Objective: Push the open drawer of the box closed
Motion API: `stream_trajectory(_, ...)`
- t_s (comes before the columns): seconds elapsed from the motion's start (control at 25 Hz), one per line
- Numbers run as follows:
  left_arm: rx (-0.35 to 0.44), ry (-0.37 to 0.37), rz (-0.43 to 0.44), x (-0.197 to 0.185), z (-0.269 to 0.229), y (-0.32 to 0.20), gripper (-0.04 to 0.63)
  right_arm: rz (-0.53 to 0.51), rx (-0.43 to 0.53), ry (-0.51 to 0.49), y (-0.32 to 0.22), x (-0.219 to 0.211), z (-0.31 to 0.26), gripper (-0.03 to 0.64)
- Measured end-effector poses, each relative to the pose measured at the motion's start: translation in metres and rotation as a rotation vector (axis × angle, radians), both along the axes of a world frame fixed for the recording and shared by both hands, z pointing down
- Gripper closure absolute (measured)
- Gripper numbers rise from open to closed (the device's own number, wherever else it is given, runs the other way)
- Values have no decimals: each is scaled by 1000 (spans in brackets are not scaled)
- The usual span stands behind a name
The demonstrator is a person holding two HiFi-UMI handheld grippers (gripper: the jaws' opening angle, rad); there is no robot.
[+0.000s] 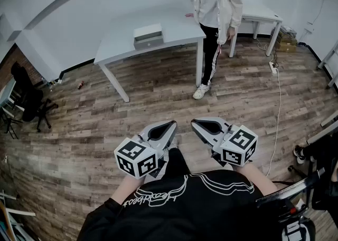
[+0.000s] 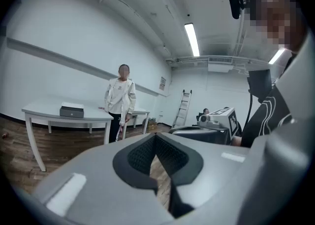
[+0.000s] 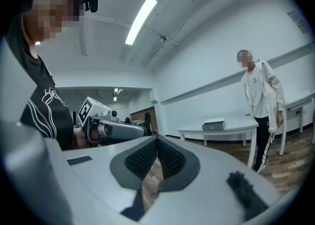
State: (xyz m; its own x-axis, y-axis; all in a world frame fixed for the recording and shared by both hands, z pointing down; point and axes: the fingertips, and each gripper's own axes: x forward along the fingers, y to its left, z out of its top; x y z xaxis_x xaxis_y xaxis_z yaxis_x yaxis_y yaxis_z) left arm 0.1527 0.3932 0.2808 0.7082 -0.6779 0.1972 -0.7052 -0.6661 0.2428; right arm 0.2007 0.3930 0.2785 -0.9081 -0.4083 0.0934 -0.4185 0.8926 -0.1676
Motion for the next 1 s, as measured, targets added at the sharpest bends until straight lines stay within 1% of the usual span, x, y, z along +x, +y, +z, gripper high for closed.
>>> stream_trajectory(0.16, -26, 22, -2, -22, 18, -39, 589, -1, -35, 27, -38, -22, 21, 606)
stream_trajectory(0.32, -67, 45, -22, -52, 35, -96, 589, -1, -65, 50, -96, -49, 37, 606)
stream_trajectory(0.4, -94, 48, -33, -72, 43, -136, 589, 5, -82, 51, -137, -66, 42, 606)
stream_trajectory(0.64, -148, 26, -53, -134, 58, -280, 589, 16, -118, 62, -281, -123, 60, 606)
stream_trajectory(0.8, -162, 9, -57, -168, 60, -371, 589, 36, -101, 75, -374, -155, 59, 606)
stream_trajectory(0.88, -165, 3, -47, -178, 61, -404, 589, 48, -84, 90, -410, -169, 58, 606)
stream_trajectory(1.0, -179, 1, -37, -188, 67, -436, 589, 59, -73, 119, -451, -185, 62, 606)
